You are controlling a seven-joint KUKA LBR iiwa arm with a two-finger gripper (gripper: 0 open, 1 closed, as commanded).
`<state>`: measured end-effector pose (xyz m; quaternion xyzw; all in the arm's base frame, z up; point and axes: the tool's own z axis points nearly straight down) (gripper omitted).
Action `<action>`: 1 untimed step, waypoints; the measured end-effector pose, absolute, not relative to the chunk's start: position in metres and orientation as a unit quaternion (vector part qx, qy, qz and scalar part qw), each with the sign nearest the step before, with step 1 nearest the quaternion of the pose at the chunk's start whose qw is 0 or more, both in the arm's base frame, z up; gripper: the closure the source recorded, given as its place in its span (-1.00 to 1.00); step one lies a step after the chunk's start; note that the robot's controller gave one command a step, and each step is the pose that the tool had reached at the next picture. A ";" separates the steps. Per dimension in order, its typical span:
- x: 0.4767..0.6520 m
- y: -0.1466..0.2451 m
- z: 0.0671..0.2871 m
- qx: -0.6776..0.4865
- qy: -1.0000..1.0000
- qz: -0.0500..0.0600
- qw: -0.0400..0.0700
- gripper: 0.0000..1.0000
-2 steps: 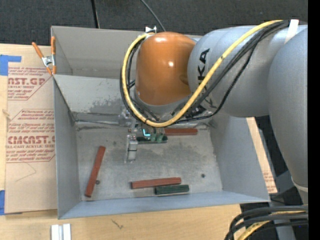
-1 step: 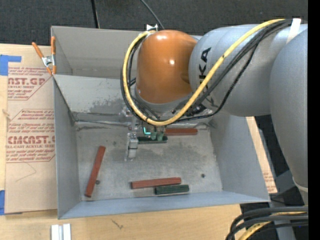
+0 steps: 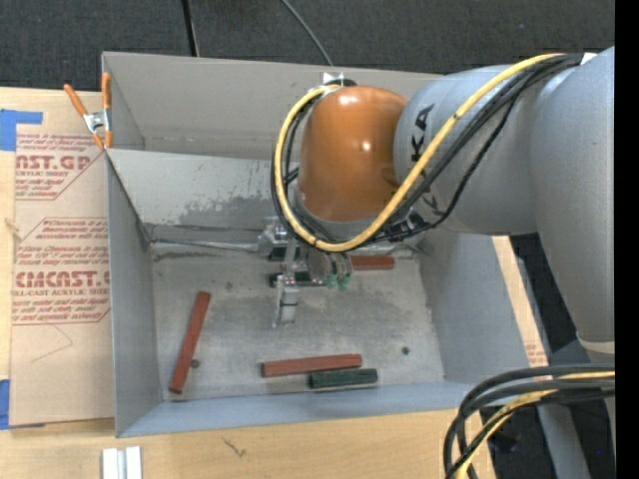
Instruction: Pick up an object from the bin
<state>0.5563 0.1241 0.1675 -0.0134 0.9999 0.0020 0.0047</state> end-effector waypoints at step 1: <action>0.549 0.102 0.139 0.061 0.998 -0.001 -0.001 -1.00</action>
Offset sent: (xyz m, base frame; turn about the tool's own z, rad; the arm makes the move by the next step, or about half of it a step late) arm 0.0089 -0.0914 -0.0486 0.1314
